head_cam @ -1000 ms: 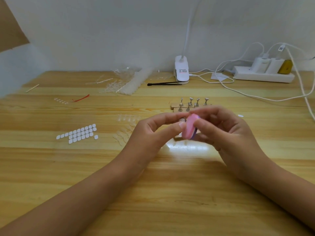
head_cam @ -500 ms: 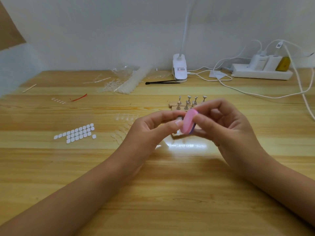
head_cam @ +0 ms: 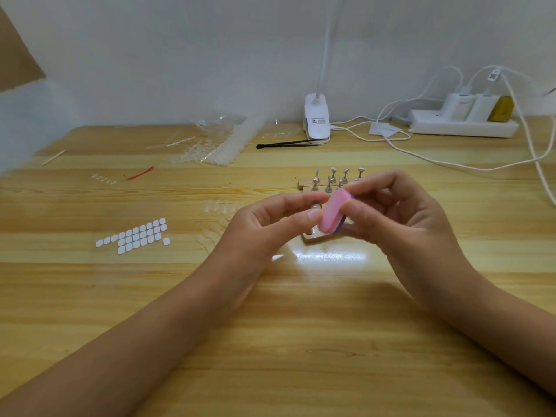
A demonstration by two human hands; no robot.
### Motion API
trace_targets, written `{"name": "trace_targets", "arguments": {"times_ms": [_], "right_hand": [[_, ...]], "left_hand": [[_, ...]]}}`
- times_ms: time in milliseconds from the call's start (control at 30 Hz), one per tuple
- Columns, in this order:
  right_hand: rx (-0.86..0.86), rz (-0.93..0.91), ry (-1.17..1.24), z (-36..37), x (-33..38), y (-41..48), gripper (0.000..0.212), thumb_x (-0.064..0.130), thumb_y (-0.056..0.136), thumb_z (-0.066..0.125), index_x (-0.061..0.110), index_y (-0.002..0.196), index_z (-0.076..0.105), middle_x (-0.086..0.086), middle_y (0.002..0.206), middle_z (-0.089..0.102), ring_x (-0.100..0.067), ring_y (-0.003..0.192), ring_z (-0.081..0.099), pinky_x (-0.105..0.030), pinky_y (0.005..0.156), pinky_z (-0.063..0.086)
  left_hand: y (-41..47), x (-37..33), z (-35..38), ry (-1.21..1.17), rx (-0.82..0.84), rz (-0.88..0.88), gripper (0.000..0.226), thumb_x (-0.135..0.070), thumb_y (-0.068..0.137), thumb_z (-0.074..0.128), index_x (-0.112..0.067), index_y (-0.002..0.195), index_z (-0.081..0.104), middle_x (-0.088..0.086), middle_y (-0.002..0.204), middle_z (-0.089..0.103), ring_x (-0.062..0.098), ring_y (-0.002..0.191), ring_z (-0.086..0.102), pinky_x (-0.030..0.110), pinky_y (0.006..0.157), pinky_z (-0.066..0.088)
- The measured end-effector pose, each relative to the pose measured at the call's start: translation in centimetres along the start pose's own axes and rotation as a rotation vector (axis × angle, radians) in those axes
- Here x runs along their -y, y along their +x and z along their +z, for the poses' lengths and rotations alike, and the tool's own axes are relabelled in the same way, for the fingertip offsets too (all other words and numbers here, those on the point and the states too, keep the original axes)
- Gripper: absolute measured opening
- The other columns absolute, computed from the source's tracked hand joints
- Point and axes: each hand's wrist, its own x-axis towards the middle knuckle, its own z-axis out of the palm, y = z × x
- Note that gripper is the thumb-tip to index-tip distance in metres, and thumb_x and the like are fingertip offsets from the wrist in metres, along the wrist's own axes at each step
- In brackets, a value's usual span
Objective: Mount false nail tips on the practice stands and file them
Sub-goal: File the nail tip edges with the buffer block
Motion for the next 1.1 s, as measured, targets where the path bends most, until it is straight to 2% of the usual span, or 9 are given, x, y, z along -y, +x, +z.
{"name": "trace_targets", "arguments": {"times_ms": [133,267,433,533,633,733,900,1000,1100], "right_hand": [[0.091,0.056,0.007,0.06,-0.09,-0.03,0.013,0.010,0.079,0.069,0.008,0.089,0.062,-0.011,0.087,0.073,-0.025,0.081,0.073,-0.033,0.073,0.059],[0.002,-0.014,0.002,-0.04,-0.23,0.10,0.013,0.015,0.080,0.071,0.014,0.091,0.064,-0.006,0.091,0.074,-0.025,0.086,0.072,-0.031,0.074,0.059],[0.071,0.043,-0.025,-0.29,-0.41,0.20,0.014,0.018,0.080,0.074,0.014,0.091,0.066,-0.012,0.093,0.073,-0.029,0.086,0.072,-0.034,0.076,0.059],[0.012,-0.021,-0.031,-0.38,-0.19,0.31,0.015,0.016,0.081,0.071,0.013,0.095,0.065,-0.007,0.091,0.073,-0.025,0.085,0.072,-0.033,0.075,0.059],[0.126,0.067,-0.058,-0.56,-0.01,0.30,0.017,0.013,0.079,0.068,0.008,0.095,0.063,-0.014,0.092,0.072,-0.026,0.087,0.072,-0.031,0.075,0.058],[0.073,0.018,-0.066,-0.60,0.32,0.45,0.020,0.016,0.078,0.069,0.007,0.095,0.063,-0.010,0.090,0.073,-0.023,0.083,0.072,-0.030,0.075,0.059],[0.151,0.102,-0.106,-0.79,0.16,0.44,0.019,0.015,0.078,0.069,0.006,0.093,0.063,-0.011,0.090,0.073,-0.024,0.084,0.072,-0.029,0.074,0.058],[0.068,0.020,-0.089,-0.57,0.19,0.43,0.019,0.016,0.077,0.070,0.009,0.093,0.064,-0.009,0.088,0.073,-0.022,0.082,0.072,-0.028,0.073,0.058],[0.133,0.053,-0.112,-0.58,0.30,0.42,0.021,0.015,0.078,0.069,0.004,0.094,0.062,-0.012,0.087,0.073,-0.025,0.081,0.071,-0.030,0.074,0.058]], "left_hand": [[-0.01,0.10,-0.09,0.011,-0.009,-0.012,0.026,-0.032,0.088,0.067,-0.030,0.113,0.074,-0.008,0.119,0.072,0.003,0.119,0.060,0.030,0.098,0.037],[-0.02,0.11,-0.09,0.040,-0.005,-0.005,0.028,-0.036,0.087,0.067,-0.029,0.113,0.074,-0.008,0.120,0.071,0.003,0.121,0.059,0.033,0.098,0.035],[-0.08,0.15,-0.05,0.033,-0.019,-0.022,0.029,-0.031,0.087,0.067,-0.022,0.114,0.074,-0.006,0.118,0.072,0.005,0.120,0.060,0.031,0.100,0.037],[-0.04,0.00,-0.02,0.080,-0.013,-0.018,0.030,-0.033,0.087,0.067,-0.025,0.115,0.074,-0.007,0.118,0.072,0.006,0.120,0.060,0.033,0.102,0.037],[-0.12,-0.10,-0.11,0.113,-0.020,-0.016,0.029,-0.033,0.086,0.068,-0.026,0.113,0.075,-0.007,0.116,0.073,0.008,0.119,0.062,0.039,0.107,0.039],[-0.06,-0.27,-0.16,0.136,-0.022,-0.009,0.028,-0.036,0.085,0.069,-0.029,0.111,0.075,-0.009,0.117,0.073,0.008,0.120,0.061,0.043,0.111,0.036],[-0.11,-0.17,-0.07,0.146,-0.028,-0.020,0.026,-0.035,0.085,0.069,-0.029,0.110,0.075,-0.009,0.115,0.073,0.006,0.117,0.062,0.039,0.107,0.039],[-0.10,-0.22,-0.06,0.147,-0.029,-0.004,0.026,-0.034,0.086,0.068,-0.028,0.111,0.075,-0.008,0.115,0.073,0.007,0.117,0.062,0.038,0.106,0.039],[-0.14,-0.15,-0.08,0.159,-0.028,-0.015,0.027,-0.035,0.085,0.069,-0.029,0.111,0.075,-0.008,0.116,0.073,0.008,0.117,0.063,0.037,0.105,0.041]]}}
